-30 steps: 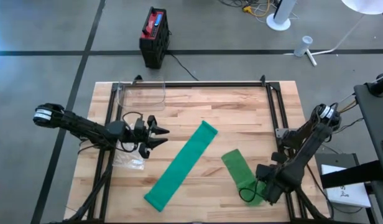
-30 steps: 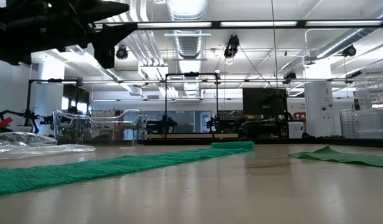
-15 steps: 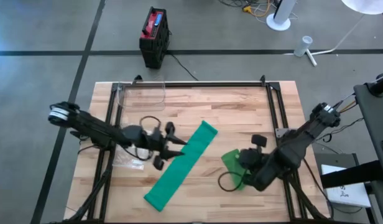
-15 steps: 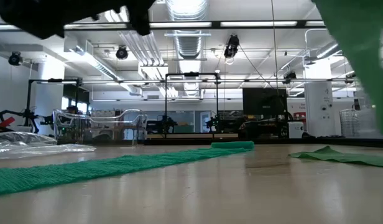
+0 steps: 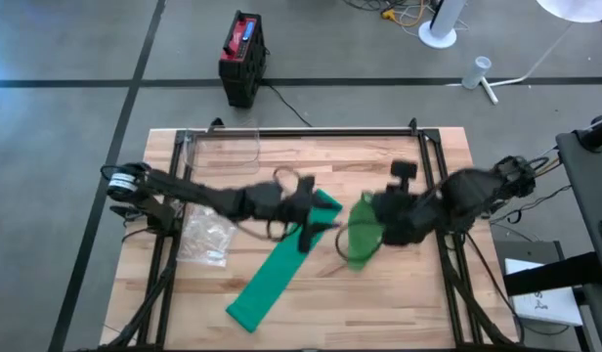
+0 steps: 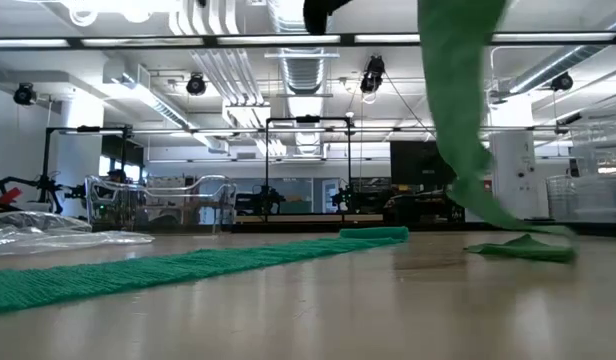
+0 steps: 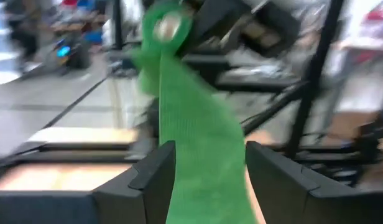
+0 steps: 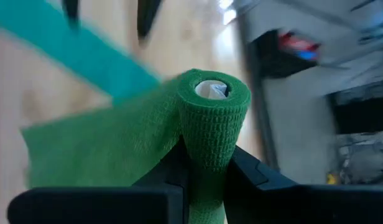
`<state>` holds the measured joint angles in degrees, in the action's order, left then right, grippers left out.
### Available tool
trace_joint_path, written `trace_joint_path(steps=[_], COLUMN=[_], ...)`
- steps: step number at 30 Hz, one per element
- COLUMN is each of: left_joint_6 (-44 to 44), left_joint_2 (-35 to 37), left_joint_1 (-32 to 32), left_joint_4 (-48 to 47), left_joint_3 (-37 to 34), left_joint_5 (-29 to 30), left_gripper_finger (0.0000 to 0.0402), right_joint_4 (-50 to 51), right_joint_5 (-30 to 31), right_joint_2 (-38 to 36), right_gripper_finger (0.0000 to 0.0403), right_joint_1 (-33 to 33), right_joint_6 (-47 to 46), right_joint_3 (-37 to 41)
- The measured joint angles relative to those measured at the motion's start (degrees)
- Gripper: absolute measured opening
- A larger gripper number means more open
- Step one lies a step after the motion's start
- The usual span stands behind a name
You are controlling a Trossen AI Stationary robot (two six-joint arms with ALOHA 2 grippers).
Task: Roll bandage
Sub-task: Roll the green bandage
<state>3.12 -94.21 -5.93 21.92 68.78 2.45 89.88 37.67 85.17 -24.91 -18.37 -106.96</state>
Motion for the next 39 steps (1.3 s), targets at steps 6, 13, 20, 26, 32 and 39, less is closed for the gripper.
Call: trace_joint_path(steps=[6, 13, 20, 26, 32, 39], left_joint_6=[-2.81, 2.82, 4.08, 0.96, -1.09, -2.2], left_joint_2=[-1.67, -4.51, -6.73, -5.21, -5.06, -5.26], left_joint_1=[5.18, 8.34, 8.43, 8.87, 8.98, 7.26], left_joint_4=[-28.83, -18.91, 17.49, 25.83, 22.09, 13.06], left_joint_3=[12.39, -3.32, -19.43, -21.78, -15.36, -5.22], left_joint_5=[0.26, 12.14, 8.1, -4.8, -10.42, -17.25], left_gripper_finger=[0.0201, 0.0192, 0.0171, 0.0156, 0.0155, 0.0178], right_joint_4=[-2.84, -3.9, -15.02, -12.19, -4.9, -6.4], right_joint_5=[3.35, 10.6, 11.71, 9.11, 1.92, -8.03], right_joint_2=[-4.5, -9.75, -11.03, -5.49, -1.32, -1.56], right_gripper_finger=[0.005, 0.005, 0.0051, 0.005, 0.005, 0.0049], right_joint_1=[5.63, 7.03, 8.34, 8.66, 5.67, 0.08], right_joint_6=[4.71, -0.29, -0.2, 6.18, 1.11, -5.27], right_joint_3=[-0.52, 15.73, 34.06, 30.68, 17.03, 14.77])
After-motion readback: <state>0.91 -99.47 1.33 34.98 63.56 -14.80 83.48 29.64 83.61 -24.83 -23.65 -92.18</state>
